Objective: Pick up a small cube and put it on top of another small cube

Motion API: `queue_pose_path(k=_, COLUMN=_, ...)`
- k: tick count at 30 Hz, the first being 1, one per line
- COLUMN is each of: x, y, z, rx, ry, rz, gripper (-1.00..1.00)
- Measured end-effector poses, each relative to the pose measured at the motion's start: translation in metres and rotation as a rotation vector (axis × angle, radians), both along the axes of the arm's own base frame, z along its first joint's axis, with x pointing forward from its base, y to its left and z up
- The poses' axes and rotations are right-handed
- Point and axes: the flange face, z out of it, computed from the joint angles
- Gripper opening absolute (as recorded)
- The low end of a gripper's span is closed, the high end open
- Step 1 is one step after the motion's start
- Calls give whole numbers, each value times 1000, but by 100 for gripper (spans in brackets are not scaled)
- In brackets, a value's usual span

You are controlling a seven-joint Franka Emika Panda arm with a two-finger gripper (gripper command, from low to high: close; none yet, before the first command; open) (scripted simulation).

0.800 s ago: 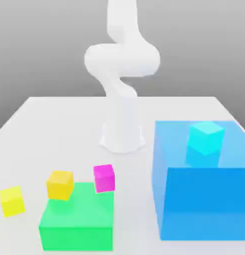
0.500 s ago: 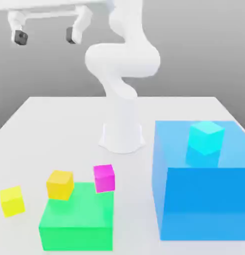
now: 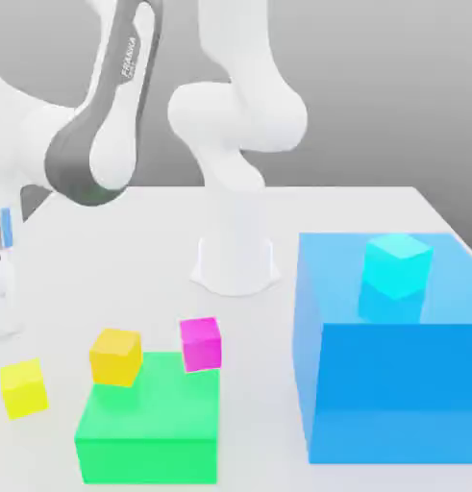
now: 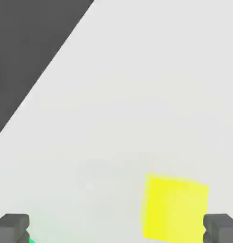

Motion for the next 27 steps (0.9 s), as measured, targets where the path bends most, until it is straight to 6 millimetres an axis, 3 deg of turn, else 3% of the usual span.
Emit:
queue_pose_path(k=5, x=-11, y=-5, z=-67, rx=17, ry=22, rz=-36, gripper=0)
queue_pose_path(k=6, x=-11, y=-5, z=-77, rx=17, ry=23, rz=-37, gripper=-100)
queue_pose_path(k=12, x=-12, y=-5, z=-83, rx=17, ry=23, rz=-37, gripper=-100)
queue_pose_path(k=14, x=-11, y=-5, z=-72, rx=17, ry=23, rz=-38, gripper=-100)
queue_pose_path(k=19, x=-9, y=1, z=-16, rx=21, ry=19, rz=-55, gripper=-100)
queue_pose_path(k=27, x=20, y=78, z=62, rx=47, ry=4, rz=-255, gripper=-100)
